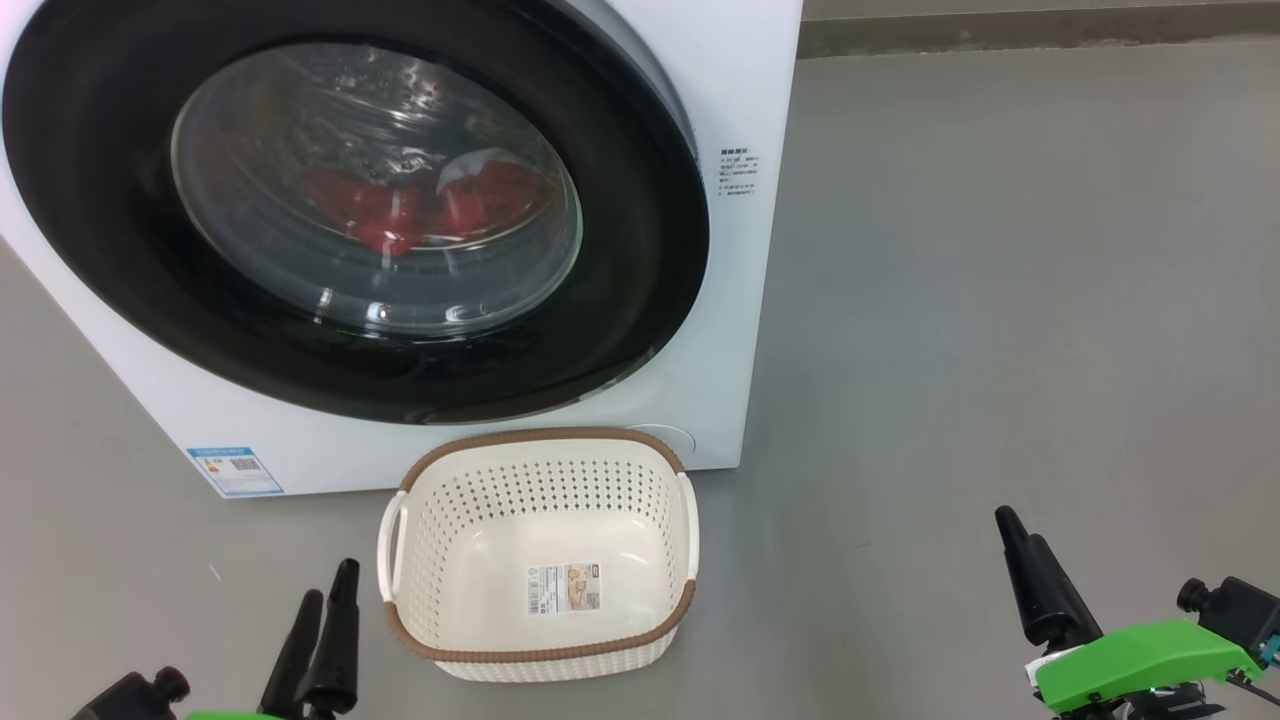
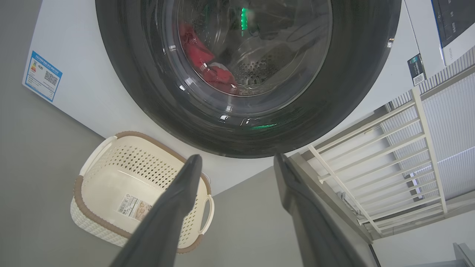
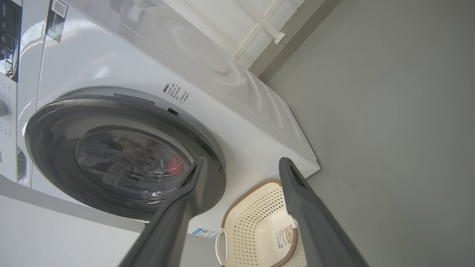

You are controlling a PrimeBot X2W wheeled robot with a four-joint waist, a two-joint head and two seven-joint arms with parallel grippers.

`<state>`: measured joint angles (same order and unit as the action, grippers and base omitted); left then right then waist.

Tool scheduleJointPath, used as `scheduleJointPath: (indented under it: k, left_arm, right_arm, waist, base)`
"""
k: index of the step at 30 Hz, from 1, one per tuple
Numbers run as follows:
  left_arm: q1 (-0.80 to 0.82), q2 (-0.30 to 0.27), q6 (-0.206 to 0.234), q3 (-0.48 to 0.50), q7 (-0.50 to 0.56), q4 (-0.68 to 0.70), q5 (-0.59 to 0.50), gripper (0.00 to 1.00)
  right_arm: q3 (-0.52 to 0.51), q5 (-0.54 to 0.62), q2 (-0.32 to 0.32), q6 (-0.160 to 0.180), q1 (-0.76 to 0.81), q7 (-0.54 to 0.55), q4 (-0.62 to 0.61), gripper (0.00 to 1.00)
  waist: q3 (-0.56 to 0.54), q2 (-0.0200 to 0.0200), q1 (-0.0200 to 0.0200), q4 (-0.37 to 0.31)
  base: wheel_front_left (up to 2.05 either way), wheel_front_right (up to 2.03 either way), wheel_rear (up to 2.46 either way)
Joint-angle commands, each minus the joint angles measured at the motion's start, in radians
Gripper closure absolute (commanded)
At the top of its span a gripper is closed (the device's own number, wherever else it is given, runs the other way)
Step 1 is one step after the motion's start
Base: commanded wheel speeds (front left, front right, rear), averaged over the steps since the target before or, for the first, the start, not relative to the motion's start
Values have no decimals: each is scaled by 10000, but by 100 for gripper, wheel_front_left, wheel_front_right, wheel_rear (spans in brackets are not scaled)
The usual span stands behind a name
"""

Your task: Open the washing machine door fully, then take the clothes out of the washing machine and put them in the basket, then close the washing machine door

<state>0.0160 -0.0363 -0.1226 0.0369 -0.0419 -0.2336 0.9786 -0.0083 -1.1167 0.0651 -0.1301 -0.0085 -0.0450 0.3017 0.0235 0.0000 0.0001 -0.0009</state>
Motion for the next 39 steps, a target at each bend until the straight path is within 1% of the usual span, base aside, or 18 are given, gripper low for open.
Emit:
scheduleJointPath:
  k: [1,19,39]
  left_arm:
    - [67,-166,-39,123,-146,339,-443,0]
    - [-30,-171,-50,113,-703,499,-2950,0]
    - [-155,-190,-62,46,-1261,767,-5125,0]
  right_arm:
    - [158,355,156,-3,-146,-163,-235,0]
    - [449,2478,209,-4,-109,-707,-299,0]
    - [599,4377,309,-4,-4,-1252,-413,0]
  waist:
    - [0,0,-1,-1]
    - [70,0,-1,-36]
    - [107,0,-1,-92]
  base:
    - [0,0,0]
    - [0,0,0]
    - [0,0,0]
